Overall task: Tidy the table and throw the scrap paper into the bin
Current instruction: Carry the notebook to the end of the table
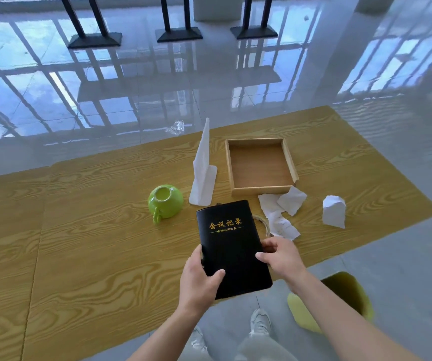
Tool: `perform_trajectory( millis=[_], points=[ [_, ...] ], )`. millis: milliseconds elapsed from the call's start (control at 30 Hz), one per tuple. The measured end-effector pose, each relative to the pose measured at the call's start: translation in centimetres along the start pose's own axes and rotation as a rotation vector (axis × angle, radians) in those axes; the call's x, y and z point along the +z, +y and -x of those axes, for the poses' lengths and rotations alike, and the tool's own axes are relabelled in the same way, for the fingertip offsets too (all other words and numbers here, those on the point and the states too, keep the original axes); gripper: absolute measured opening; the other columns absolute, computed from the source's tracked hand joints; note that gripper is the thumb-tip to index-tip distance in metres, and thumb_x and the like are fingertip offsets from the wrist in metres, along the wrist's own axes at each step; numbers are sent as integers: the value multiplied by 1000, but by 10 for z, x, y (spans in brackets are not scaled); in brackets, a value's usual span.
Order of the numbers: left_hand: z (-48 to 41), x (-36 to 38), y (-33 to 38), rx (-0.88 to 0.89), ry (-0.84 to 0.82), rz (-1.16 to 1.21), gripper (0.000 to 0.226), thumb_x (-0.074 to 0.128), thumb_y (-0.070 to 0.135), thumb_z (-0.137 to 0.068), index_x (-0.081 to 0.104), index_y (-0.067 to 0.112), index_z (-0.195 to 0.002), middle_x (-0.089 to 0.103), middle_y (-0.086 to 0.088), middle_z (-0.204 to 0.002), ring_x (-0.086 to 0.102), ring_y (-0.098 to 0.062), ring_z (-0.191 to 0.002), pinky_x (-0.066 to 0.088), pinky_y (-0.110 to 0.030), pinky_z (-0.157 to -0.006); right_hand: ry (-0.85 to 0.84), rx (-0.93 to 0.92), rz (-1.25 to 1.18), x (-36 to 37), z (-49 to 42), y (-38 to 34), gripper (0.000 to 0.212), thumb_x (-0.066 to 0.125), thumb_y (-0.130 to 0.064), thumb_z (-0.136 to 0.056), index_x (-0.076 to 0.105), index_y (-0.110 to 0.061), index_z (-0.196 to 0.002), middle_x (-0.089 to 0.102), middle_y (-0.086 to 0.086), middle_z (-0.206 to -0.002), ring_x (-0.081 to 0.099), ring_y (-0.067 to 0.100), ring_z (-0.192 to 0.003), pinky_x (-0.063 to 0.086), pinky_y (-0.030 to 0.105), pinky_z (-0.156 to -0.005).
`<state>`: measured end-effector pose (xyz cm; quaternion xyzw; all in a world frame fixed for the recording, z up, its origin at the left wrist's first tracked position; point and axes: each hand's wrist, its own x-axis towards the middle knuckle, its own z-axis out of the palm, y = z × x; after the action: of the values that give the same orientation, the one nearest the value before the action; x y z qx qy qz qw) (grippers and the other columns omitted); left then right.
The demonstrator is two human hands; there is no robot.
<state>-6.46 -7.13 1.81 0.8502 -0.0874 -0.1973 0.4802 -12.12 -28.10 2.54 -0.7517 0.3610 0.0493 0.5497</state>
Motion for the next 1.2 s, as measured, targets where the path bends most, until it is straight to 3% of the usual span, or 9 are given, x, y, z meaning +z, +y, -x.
perform_trajectory(
  millis=[133,333,567,900,1033,1200],
  points=[
    [-11,1,11,99,-82,-14,52,78,18,-73,51,53,-102,66,25,-96,58,6,-93,47,-16,-74,88,10,-41,-11,10,4,21,73,-4,-80,75,-21,-93,76,-4,-90,70,13,-90,58,33,-82],
    [-27,17,38,194,-190,-14,53,78,18,-76,54,40,-118,65,21,-102,60,-5,-98,55,-25,-81,176,48,-113,-38,16,9,22,70,-7,-86,71,-23,-102,74,-4,-96,69,13,-95,59,38,-86],
    [-58,63,88,277,-252,-34,55,77,19,-79,52,37,-124,64,16,-107,59,-6,-102,56,-34,-87,269,36,-168,-98,-2,10,20,69,-8,-86,71,-20,-103,74,-3,-96,69,13,-95,59,39,-87],
    [-118,179,185,317,-236,-38,53,76,17,-78,53,44,-116,65,20,-100,58,-1,-97,51,-23,-79,320,31,-197,-239,-85,20,20,70,-6,-86,72,-22,-98,75,-6,-92,70,12,-92,58,28,-78],
    [-146,225,223,305,-237,-24,48,77,16,-77,55,43,-110,67,19,-96,61,0,-92,51,-18,-72,290,29,-177,-297,-126,20,21,69,-5,-86,72,-15,-104,75,-1,-95,70,15,-93,58,35,-86],
    [-183,275,256,234,-238,-30,43,77,17,-77,56,41,-107,67,20,-93,62,4,-87,53,-17,-68,263,23,-122,-348,-175,21,19,69,-5,-85,74,-21,-93,75,-5,-90,70,11,-88,58,30,-80]
  ],
)
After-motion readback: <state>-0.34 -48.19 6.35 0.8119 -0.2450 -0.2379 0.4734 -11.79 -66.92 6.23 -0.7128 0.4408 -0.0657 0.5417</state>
